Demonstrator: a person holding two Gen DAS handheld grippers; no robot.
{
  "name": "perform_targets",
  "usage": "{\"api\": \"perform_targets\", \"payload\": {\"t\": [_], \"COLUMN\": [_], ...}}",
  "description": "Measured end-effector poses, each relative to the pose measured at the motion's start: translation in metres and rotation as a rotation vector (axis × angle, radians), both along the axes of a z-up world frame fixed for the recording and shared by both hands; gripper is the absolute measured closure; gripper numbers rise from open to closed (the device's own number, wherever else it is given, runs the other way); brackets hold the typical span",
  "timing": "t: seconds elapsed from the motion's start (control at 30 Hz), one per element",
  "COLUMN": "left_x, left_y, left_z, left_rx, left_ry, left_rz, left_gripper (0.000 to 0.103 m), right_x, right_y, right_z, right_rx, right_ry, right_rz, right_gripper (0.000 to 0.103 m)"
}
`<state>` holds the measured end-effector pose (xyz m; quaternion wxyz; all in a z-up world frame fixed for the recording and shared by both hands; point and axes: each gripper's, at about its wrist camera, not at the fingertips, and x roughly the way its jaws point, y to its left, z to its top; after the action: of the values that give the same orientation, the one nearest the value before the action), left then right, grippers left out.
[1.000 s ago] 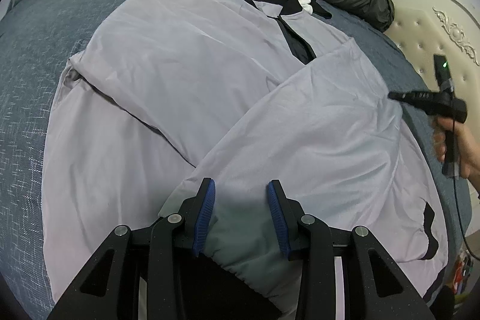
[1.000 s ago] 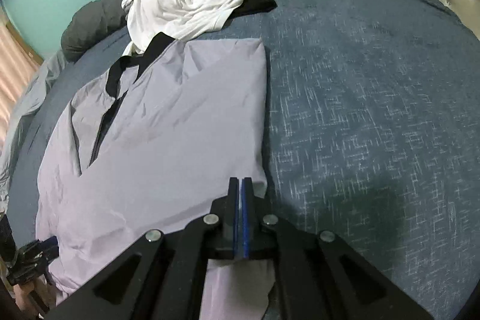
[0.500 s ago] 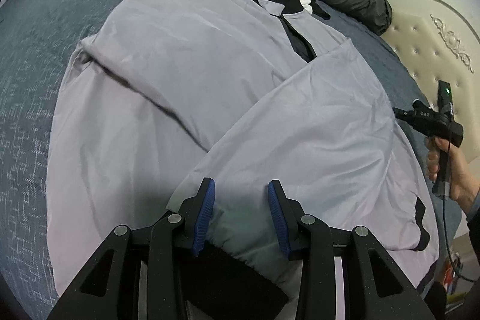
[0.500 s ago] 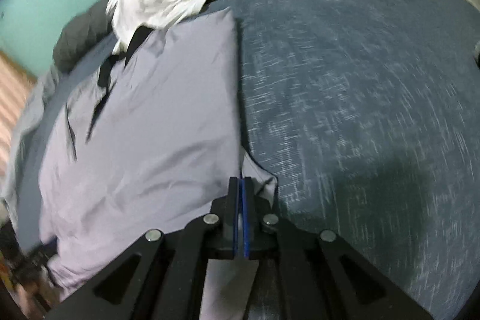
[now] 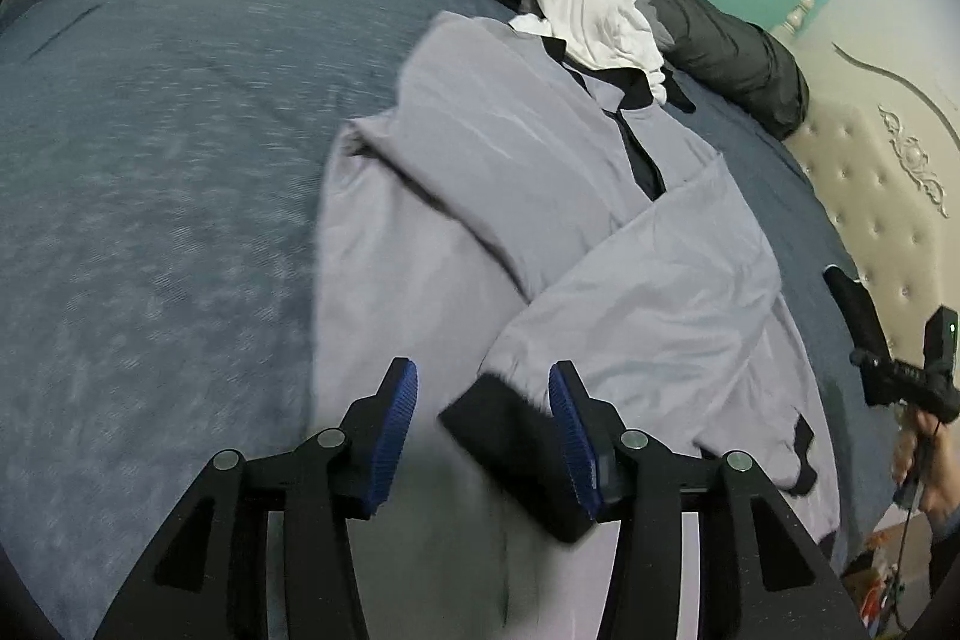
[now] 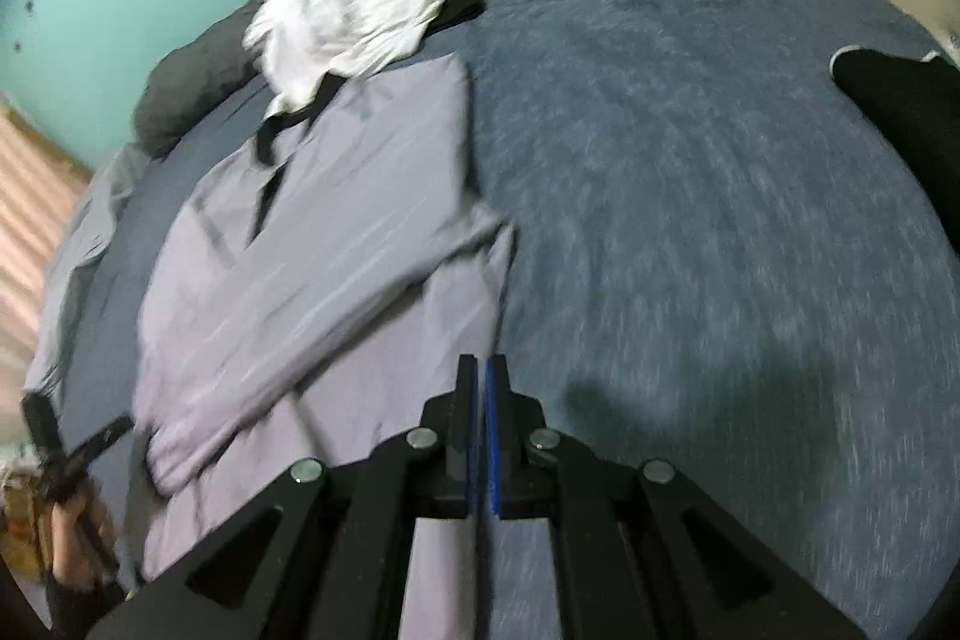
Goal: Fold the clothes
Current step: 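Grasp the black jacket hem with both grippers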
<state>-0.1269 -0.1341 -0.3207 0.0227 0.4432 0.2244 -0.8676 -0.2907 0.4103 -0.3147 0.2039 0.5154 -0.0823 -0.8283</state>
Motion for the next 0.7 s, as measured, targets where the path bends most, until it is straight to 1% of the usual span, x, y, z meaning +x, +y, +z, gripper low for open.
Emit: {"api": "perform_targets", "payload": {"t": [0.1, 0.17, 0.2, 0.23, 0.27, 0.3, 0.37, 0.5, 0.7], "left_x": [0.024, 0.045, 0.055, 0.067, 0.076, 0.084, 0.097, 0.111, 0.132], "left_y": [-0.001, -0.003, -0.004, -0.004, -0.004, -0.004, -0.003, 0.0, 0.005], "left_z": [0.008, 0.01, 0.007, 0.005, 0.002, -0.001, -0.007, -0.016, -0.029], "left_rx": [-0.03, -0.033, -0.029, -0.029, -0.029, -0.028, -0.014, 0.029, 0.093], "left_ry": [-0.039, -0.074, -0.095, -0.116, -0.136, -0.153, -0.181, -0.197, -0.22], "left_rz": [-0.024, -0.035, -0.036, -0.036, -0.035, -0.035, -0.037, -0.037, -0.037], "left_gripper": [0.051, 0.047, 0.046, 0.046, 0.046, 0.046, 0.046, 0.046, 0.046], "right_x": [0.029, 0.045, 0.054, 0.062, 0.071, 0.08, 0.096, 0.123, 0.148], "right_y": [0.001, 0.001, 0.001, 0.002, 0.002, 0.003, 0.005, 0.011, 0.019], "right_z": [0.006, 0.007, 0.006, 0.006, 0.005, 0.004, 0.001, -0.011, -0.026], "right_rx": [0.006, 0.003, 0.003, 0.003, 0.004, 0.004, 0.004, 0.011, 0.006], "right_ry": [-0.022, -0.045, -0.057, -0.07, -0.083, -0.094, -0.12, -0.175, -0.23], "right_rz": [0.042, 0.063, 0.072, 0.08, 0.089, 0.098, 0.111, 0.125, 0.113], "right_gripper": [0.099, 0.094, 0.086, 0.074, 0.069, 0.067, 0.067, 0.055, 0.055]}}
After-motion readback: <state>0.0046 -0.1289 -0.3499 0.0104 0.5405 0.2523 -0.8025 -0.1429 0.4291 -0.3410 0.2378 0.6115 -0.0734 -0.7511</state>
